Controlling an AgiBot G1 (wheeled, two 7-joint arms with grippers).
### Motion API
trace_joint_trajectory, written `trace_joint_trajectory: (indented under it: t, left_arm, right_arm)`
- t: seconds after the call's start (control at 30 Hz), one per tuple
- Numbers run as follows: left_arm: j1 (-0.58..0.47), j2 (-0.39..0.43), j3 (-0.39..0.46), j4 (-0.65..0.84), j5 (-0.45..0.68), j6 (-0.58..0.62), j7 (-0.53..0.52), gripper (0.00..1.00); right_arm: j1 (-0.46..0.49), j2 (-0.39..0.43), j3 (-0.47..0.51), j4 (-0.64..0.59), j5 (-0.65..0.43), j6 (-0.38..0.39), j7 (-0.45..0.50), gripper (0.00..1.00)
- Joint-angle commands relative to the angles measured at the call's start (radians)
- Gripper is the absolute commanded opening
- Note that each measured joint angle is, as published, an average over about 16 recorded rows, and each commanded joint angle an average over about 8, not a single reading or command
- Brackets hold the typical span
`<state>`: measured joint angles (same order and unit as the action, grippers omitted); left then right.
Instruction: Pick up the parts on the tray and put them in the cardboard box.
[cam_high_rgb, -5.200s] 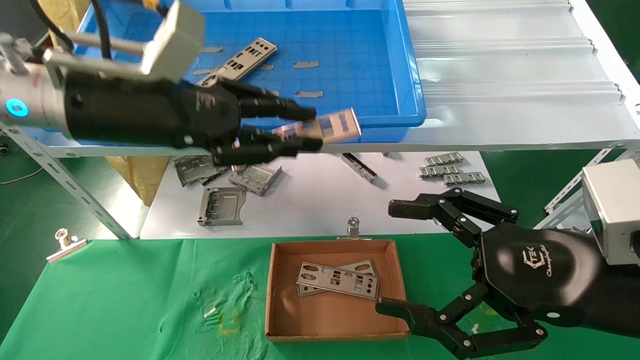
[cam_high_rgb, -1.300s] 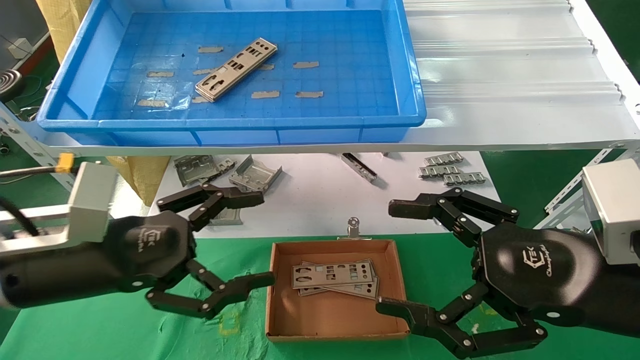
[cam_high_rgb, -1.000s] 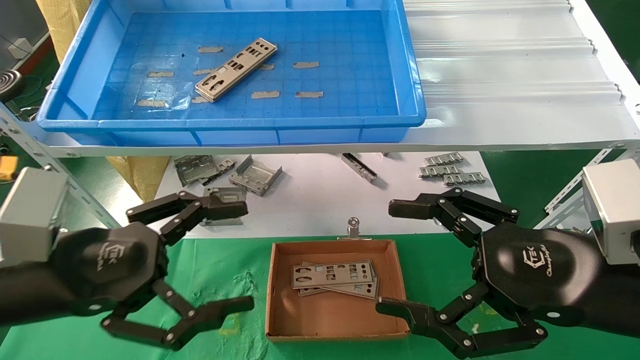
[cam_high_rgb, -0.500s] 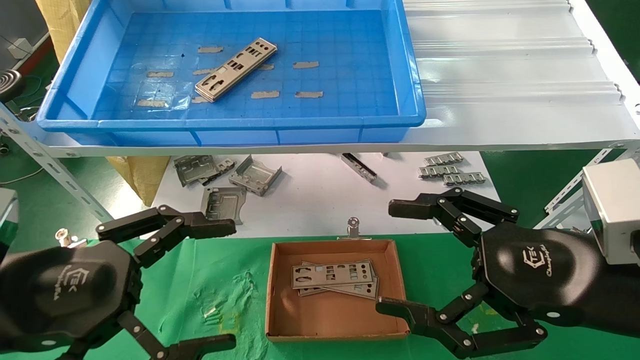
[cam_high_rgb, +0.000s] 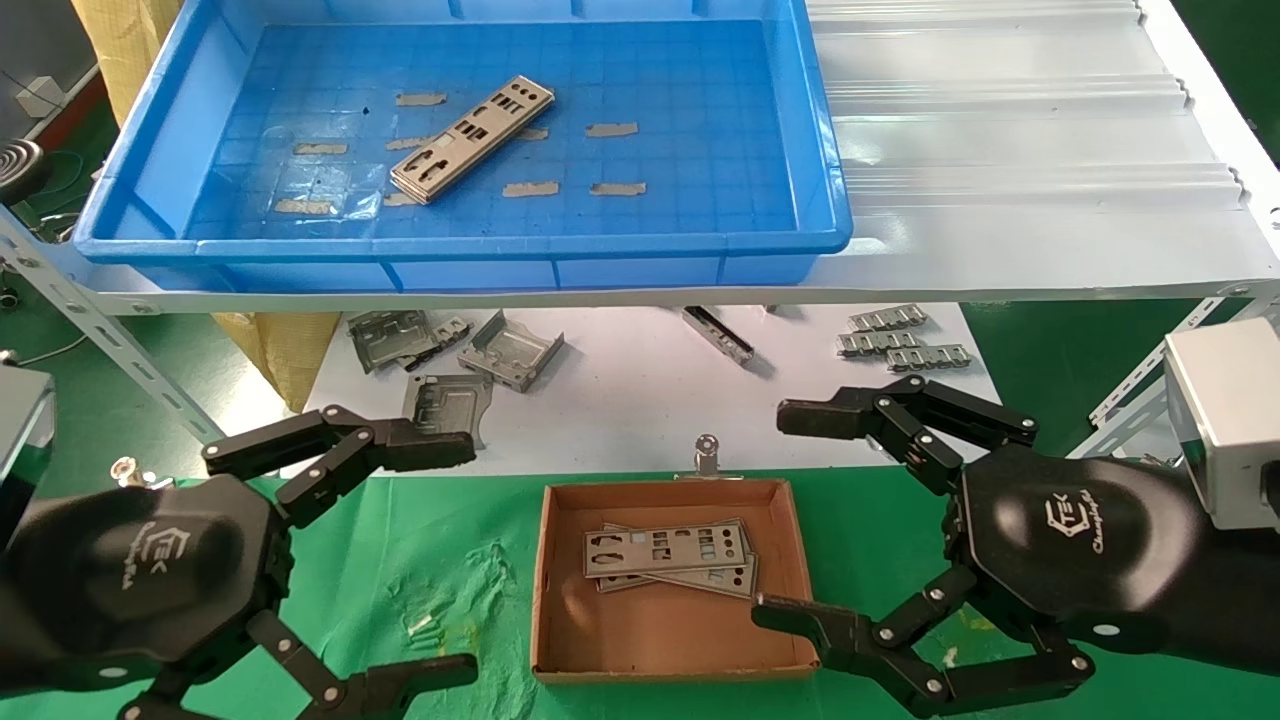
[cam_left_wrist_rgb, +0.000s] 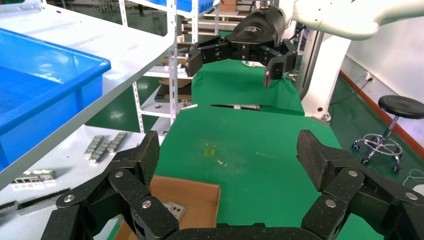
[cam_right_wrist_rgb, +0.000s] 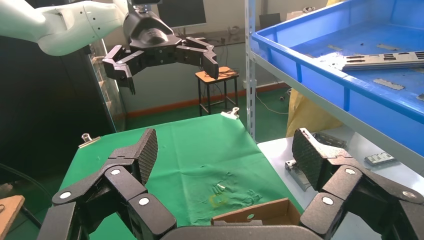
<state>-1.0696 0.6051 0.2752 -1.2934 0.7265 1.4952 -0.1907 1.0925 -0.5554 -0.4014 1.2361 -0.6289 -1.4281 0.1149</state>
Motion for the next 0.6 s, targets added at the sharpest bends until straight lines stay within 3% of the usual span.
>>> trace_joint_trajectory:
  t: [0.03, 0.6]
  left_arm:
    - [-0.001, 0.001, 0.001, 0.002, 0.001, 0.000, 0.001, 1.00]
    - [-0.004, 0.005, 0.003, 0.008, 0.003, 0.000, 0.002, 1.00]
  right_arm:
    - [0.000, 0.000, 0.000, 0.000, 0.000, 0.000, 0.000, 1.00]
    - [0.000, 0.000, 0.000, 0.000, 0.000, 0.000, 0.000, 1.00]
